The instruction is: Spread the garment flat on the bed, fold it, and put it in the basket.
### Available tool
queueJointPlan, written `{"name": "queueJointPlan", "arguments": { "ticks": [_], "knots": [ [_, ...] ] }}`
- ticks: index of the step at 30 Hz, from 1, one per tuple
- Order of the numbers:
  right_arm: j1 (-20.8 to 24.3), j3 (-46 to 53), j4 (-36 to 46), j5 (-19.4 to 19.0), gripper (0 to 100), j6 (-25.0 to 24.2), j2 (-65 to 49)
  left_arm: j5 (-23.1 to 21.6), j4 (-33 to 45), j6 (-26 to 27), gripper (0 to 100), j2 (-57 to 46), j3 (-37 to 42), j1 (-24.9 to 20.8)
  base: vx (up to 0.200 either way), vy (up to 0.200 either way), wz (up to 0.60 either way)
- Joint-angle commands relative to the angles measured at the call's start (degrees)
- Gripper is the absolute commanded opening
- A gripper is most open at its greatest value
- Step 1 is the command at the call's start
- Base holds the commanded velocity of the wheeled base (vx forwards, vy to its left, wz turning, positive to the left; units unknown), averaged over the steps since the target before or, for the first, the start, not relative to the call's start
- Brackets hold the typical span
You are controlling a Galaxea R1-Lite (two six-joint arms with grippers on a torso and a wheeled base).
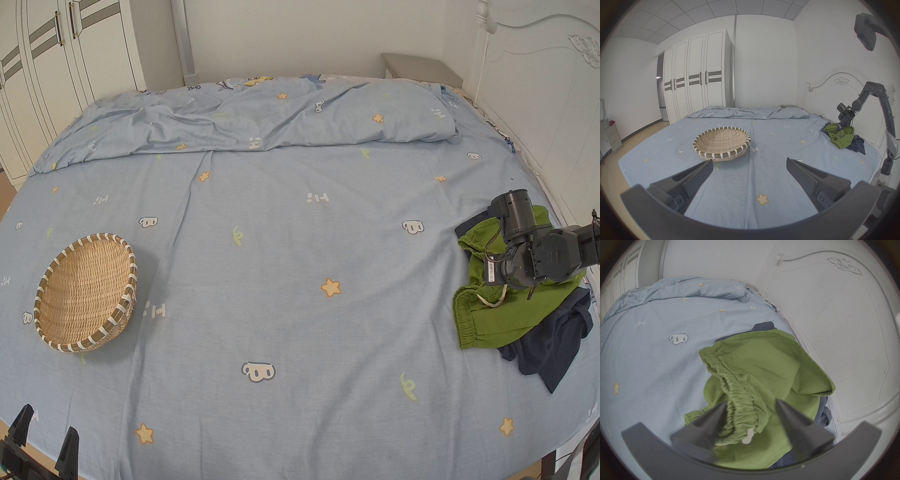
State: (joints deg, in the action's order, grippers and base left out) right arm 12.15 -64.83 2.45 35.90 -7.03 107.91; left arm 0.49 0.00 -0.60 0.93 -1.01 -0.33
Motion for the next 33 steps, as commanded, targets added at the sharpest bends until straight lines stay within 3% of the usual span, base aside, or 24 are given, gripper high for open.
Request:
{"name": "queueJointPlan", "arguments": {
  "ticks": [1, 11, 14, 19, 21, 22, 23, 24, 25, 27, 30, 33],
  "knots": [
    [0.3, -0.6, 0.5, 0.0, 0, 0.0, 1.3, 0.0, 0.0, 0.0, 100, -0.9, 1.0, 0.0, 0.000, 0.000, 0.00],
    [0.8, -3.5, 2.5, -0.2, 0, -0.2, 1.4, 0.0, 0.0, 0.0, 100, -0.9, 1.0, 0.0, 0.000, 0.000, 0.00],
    [1.0, -9.1, 9.6, -2.9, 0, -2.8, -2.0, 0.0, 0.0, 0.0, 100, -0.9, 1.0, 0.0, 0.000, 0.000, 0.00],
    [1.2, -18.1, 23.4, -13.7, 0, -9.1, -5.4, 0.0, 0.0, 0.0, 100, -0.9, 1.0, 0.0, 0.000, 0.000, 0.00],
    [1.6, -21.7, 29.2, -20.5, 0, -12.0, -6.7, 0.0, 0.0, 0.0, 100, -0.9, 1.0, 0.0, 0.000, 0.000, 0.00],
    [1.6, -21.9, 29.6, -21.1, 0, -12.2, -6.7, 0.0, 0.0, 0.0, 100, -0.9, 1.0, 0.0, 0.000, 0.000, 0.00],
    [1.5, -25.7, 35.4, -29.5, 0, -14.7, -8.9, 0.0, 0.0, 0.0, 100, -0.9, 1.0, 0.0, 0.000, 0.000, 0.00],
    [1.4, -26.3, 36.2, -30.6, 0, -14.9, -9.3, 0.0, 0.0, 0.0, 100, -0.9, 1.0, 0.0, 0.000, 0.000, 0.00],
    [1.0, -28.9, 38.9, -36.7, 0, -16.7, -10.9, 0.0, 0.0, 0.0, 100, -0.9, 1.0, 0.0, 0.000, 0.000, 0.00],
    [1.0, -31.3, 40.5, -42.8, 0, -18.3, -12.8, 0.0, 0.0, 0.0, 100, -0.9, 1.0, 0.0, 0.000, 0.000, 0.00],
    [1.1, -32.7, 40.4, -47.9, 0, -19.3, -14.7, 0.0, 0.0, 0.0, 100, -0.9, 1.0, 0.0, 0.000, 0.000, 0.00],
    [1.8, -32.4, 39.9, -47.9, 0, -18.9, -15.2, 0.0, 0.0, 0.0, 100, -0.9, 1.0, 0.0, 0.000, 0.000, 0.00]
  ]
}}
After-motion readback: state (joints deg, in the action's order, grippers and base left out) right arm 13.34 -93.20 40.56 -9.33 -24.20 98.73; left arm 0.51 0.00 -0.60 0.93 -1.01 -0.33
